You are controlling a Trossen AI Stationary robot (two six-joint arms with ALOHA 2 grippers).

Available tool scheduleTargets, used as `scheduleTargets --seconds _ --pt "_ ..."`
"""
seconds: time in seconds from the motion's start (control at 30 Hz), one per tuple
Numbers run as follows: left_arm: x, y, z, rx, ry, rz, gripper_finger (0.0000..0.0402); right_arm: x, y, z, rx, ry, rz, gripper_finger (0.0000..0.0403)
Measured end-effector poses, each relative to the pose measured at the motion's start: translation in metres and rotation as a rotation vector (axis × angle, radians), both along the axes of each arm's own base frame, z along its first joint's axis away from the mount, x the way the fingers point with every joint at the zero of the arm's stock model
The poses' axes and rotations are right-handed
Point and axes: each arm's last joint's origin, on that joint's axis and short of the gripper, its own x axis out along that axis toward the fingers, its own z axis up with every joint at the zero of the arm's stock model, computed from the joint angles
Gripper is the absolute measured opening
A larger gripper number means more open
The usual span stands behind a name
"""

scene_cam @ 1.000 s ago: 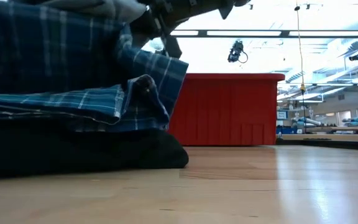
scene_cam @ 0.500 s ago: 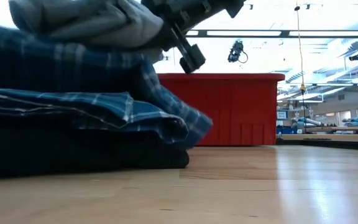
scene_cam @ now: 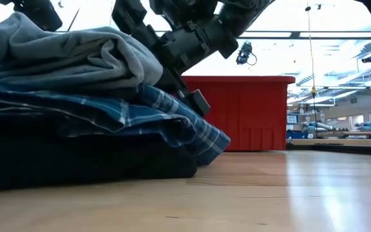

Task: Fold laundry
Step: Put the gray shirt into the red bin

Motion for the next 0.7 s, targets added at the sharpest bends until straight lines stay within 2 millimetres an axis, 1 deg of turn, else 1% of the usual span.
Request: scheduleTargets --seconds 0.1,0.2,0.27,0.43,0.57,0.7 --pt "-0.001 0.0 0.0 -0.019 0.005 -0.012 0.0173 -0.003 0.0 0.011 -0.021 -0.036 0.031 0.0127" --pt "-0.001 -0.001 0.0 -0.026 0.01 -0.023 0.0173 -0.007 -0.001 0.031 -0.008 -0.079 0.056 0.0174" --pt "-0.001 -0.001 0.0 -0.023 0.009 -0.025 0.0173 -0.012 -0.001 0.042 -0.01 -0.075 0.058 0.0206" --pt "-0.001 -0.001 0.0 -0.019 0.009 -0.027 0.0173 -0.024 -0.003 0.052 0.002 0.002 0.073 0.027" --pt "-0.001 -0.001 0.0 -0.018 0.009 -0.027 0.0173 -0.033 -0.01 0.068 0.018 0.029 0.036 0.0293" --pt "-0.001 -0.001 0.0 -0.022 0.009 -0.024 0.0173 -0.045 -0.024 0.077 -0.064 0.08 0.001 0.0294"
